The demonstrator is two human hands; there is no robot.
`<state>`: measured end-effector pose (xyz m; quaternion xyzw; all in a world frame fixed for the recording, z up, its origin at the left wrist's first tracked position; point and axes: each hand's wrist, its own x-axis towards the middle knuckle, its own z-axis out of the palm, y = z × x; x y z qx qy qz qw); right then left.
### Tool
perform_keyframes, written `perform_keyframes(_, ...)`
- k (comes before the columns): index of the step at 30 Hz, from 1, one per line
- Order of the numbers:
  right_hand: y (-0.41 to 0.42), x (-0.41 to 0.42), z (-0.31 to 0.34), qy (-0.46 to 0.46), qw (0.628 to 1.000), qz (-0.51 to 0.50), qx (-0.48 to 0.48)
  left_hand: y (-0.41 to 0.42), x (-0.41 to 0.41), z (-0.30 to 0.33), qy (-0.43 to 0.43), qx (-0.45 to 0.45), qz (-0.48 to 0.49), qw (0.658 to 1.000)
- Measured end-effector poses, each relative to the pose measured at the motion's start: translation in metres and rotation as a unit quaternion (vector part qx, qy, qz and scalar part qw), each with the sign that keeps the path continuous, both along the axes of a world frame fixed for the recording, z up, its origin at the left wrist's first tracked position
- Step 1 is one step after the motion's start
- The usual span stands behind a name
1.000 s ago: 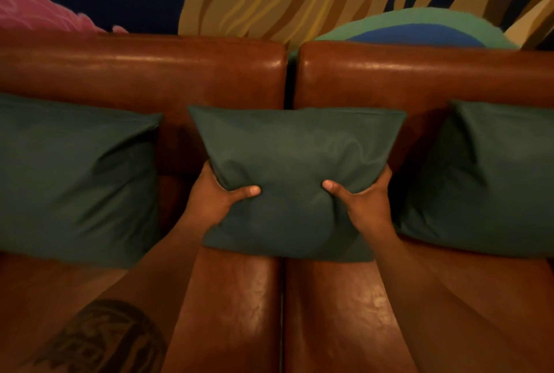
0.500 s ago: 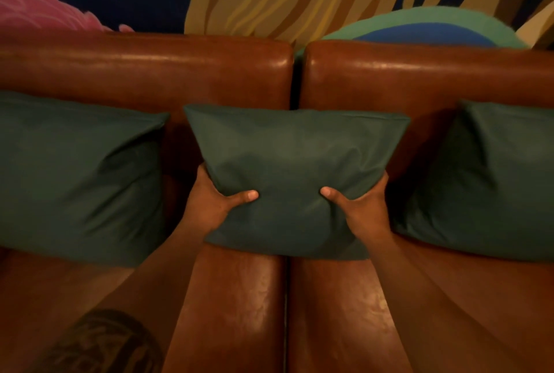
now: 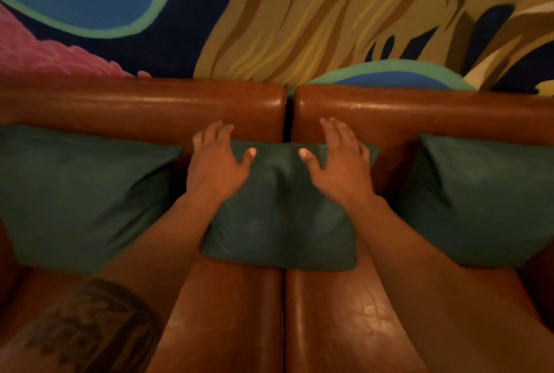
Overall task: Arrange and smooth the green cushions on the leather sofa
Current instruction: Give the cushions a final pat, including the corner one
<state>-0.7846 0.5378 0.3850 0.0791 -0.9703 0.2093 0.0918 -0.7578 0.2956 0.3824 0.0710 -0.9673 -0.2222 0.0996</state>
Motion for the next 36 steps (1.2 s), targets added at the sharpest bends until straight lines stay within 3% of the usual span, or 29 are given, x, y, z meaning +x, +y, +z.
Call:
perform_keyframes(8, -0.042, 0.026, 0.083, -0.033, 0.996, 0.02, 0.085, -0.04, 0.031, 0.091, -0.031, -0.14, -0.037, 0.989)
perform_keyframes(17, -0.12, 0.051, 0.133, -0.025, 0.995, 0.073, 0.062, -0.08, 0.062, 0.164, -0.041, -0.167, -0.009, 0.985)
perform_keyframes(24, -0.209, 0.075, 0.143, -0.027, 0.993, 0.11, 0.034, -0.161, 0.1, 0.167, -0.076, -0.158, 0.032, 0.984)
perform_keyframes(36, -0.39, 0.087, 0.111, -0.074, 0.99, 0.08, 0.092, -0.376, 0.117, 0.118, -0.142, -0.142, 0.005, 0.98)
